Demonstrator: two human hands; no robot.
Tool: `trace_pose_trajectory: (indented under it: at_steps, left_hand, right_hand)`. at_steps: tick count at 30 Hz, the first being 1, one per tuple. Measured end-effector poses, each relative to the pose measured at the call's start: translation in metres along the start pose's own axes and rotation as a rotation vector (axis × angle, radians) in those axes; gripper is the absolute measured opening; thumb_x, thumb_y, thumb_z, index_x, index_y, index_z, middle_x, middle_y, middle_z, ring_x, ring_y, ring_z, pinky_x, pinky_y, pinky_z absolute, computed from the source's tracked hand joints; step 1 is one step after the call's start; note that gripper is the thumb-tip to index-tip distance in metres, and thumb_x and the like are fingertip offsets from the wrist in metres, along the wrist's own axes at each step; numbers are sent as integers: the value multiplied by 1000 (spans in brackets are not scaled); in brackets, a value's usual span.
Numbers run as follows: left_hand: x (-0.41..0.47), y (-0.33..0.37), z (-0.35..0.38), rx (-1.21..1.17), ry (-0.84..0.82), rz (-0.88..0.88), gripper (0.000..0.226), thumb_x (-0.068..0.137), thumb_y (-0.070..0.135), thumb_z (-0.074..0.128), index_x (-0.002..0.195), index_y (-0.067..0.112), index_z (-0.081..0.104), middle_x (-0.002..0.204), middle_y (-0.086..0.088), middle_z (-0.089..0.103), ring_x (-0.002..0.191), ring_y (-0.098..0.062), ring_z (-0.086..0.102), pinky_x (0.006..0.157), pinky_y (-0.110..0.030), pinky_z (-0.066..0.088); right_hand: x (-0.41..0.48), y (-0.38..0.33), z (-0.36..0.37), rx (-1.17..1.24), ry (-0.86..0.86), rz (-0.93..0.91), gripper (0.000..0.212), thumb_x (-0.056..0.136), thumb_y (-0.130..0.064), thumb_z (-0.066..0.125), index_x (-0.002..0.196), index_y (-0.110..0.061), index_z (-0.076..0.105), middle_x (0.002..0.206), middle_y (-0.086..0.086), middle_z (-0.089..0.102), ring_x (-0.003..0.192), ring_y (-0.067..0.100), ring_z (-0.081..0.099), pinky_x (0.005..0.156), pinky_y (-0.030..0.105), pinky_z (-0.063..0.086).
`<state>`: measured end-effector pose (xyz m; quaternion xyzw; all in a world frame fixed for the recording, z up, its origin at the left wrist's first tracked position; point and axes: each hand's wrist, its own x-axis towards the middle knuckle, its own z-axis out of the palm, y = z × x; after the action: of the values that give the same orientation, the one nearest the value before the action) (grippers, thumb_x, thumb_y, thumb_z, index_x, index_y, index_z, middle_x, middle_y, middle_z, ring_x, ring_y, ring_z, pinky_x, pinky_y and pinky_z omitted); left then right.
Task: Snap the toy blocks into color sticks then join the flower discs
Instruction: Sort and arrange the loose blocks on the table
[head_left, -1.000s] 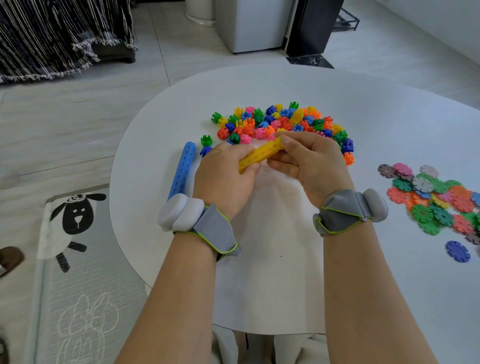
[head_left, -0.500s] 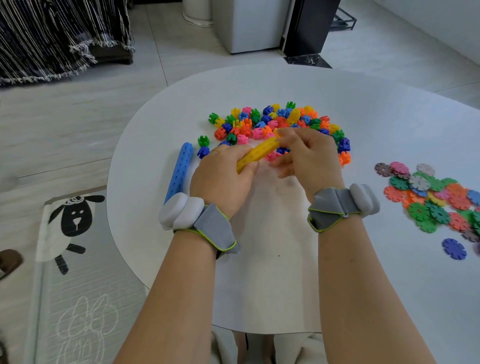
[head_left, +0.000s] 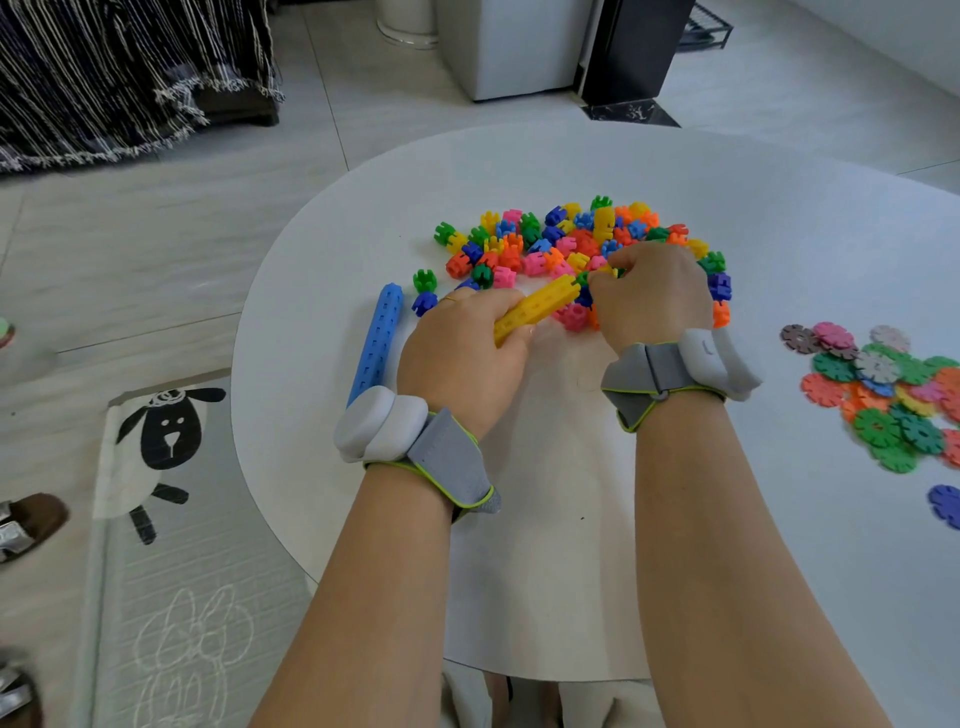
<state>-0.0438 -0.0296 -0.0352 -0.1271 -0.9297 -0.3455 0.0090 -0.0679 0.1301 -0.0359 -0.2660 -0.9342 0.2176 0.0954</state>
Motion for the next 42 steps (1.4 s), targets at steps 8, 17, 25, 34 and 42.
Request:
trace_pose_trajectory:
  at_steps: [8, 17, 25, 34, 42]
  left_hand:
    - [-2, -1, -2, -34, -5, 5, 18, 90, 31, 55, 103, 25, 67, 87, -2, 56, 81, -19, 49, 71, -36, 44]
    - [-2, 0, -1, -21, -9, -2, 20, 90, 30, 56, 106, 27, 66, 93, -2, 57, 87, -18, 49, 71, -31, 39]
    - [-2, 0, -2, -20, -14, -1, 19, 90, 32, 56, 105, 27, 67, 92, -2, 58, 84, -19, 50, 71, -32, 41]
    - [-3, 1, -1, 8, -31, 5, 21, 91, 32, 54, 108, 28, 65, 93, -4, 58, 85, -20, 49, 67, -28, 34]
    - [-2, 3, 0, 5, -40, 6, 26, 92, 32, 53, 116, 32, 63, 100, -2, 60, 92, -18, 51, 70, -25, 32]
  right_hand:
    - [1, 0, 7, -5, 4, 18, 17, 87, -28, 55, 85, -13, 63, 94, 9, 59, 74, 23, 47, 58, 26, 29]
    - [-7, -10, -5, -27, -45, 52, 22, 84, -13, 57, 99, -16, 72, 102, 4, 69, 83, 23, 61, 57, 25, 36]
    - [-14, -5, -12, 302, 40, 30, 33, 84, -17, 57, 115, -21, 67, 108, 2, 67, 100, 19, 60, 82, 25, 44]
    - [-25, -3, -13, 271, 38, -19, 27, 86, -18, 55, 109, -17, 70, 91, -4, 66, 86, 14, 57, 72, 23, 39]
    - [-24, 2, -16, 243, -17, -48, 30, 92, -22, 54, 119, -21, 66, 115, 1, 67, 106, 19, 60, 86, 23, 43]
